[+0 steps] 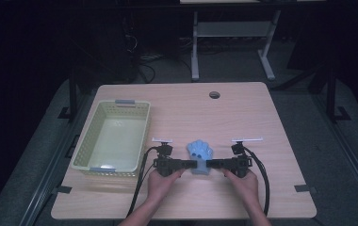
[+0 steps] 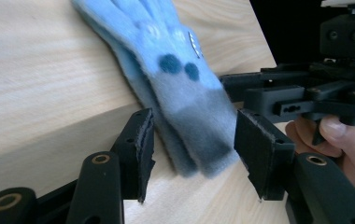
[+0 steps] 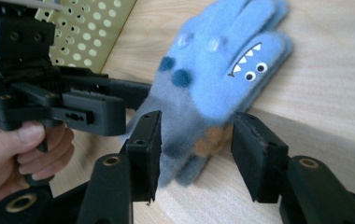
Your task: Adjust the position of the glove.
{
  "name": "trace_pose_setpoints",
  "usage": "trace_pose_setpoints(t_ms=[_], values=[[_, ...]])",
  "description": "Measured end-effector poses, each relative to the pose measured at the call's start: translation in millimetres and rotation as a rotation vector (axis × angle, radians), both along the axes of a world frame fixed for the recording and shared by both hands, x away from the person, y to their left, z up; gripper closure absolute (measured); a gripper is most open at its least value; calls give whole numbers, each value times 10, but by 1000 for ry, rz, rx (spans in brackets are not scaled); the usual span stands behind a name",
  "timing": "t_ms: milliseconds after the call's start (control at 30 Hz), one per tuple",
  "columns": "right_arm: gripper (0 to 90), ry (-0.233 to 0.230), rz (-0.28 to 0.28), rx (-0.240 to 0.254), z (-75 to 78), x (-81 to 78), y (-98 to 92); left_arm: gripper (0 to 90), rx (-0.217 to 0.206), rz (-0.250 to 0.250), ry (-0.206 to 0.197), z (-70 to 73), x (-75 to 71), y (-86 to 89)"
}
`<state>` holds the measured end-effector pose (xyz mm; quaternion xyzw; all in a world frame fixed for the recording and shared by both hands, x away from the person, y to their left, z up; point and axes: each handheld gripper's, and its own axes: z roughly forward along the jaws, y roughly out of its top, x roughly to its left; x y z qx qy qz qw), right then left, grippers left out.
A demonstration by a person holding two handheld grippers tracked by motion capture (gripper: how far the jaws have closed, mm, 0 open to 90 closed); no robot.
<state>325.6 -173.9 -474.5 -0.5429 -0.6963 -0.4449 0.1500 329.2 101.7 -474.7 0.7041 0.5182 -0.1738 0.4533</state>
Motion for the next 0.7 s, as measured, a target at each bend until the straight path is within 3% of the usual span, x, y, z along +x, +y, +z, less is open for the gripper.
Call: trace_pose_setpoints(t_ms=[233,700], values=[[530,44,-8,46,-81,-13,-13,522,4,1,17,-57,14,-1],[652,45,-44,73,-147,-51,42,606,-34,12,44,-112,21,-19]])
